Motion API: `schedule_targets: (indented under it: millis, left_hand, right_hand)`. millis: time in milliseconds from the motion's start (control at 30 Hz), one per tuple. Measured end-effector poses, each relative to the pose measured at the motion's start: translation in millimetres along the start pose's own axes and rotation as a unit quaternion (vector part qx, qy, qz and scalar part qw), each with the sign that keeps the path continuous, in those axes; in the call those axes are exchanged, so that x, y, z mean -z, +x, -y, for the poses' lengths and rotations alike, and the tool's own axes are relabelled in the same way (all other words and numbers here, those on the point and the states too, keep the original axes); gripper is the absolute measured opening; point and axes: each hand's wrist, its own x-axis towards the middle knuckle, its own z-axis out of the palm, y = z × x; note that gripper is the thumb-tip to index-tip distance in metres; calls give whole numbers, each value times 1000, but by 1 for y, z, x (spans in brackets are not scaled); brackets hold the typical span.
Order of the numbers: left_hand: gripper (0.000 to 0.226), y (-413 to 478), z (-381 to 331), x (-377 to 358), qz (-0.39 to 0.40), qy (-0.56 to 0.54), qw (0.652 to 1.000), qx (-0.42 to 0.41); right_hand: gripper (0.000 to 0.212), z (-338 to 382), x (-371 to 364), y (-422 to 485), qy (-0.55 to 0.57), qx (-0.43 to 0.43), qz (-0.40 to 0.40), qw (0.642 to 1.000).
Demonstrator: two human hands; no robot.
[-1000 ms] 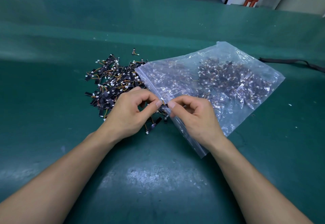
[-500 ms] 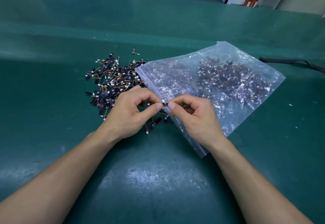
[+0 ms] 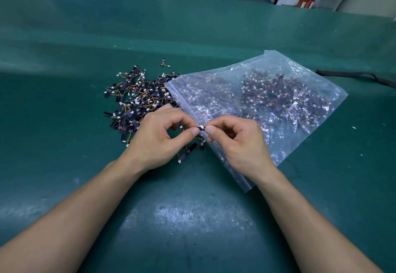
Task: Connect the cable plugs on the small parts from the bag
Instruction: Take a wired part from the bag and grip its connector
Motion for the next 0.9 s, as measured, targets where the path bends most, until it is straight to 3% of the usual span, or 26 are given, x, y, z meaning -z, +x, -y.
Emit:
schedule_targets:
  millis: [167, 900]
  left_hand:
    - [18, 1, -2, 2, -25, 13, 999, -22]
    - [5, 0, 0, 1, -17, 13, 999, -28]
  right_hand:
    - [3, 0, 0, -2, 17, -10, -18, 1000]
    - [12, 3, -1, -2, -22, 10, -17, 1000]
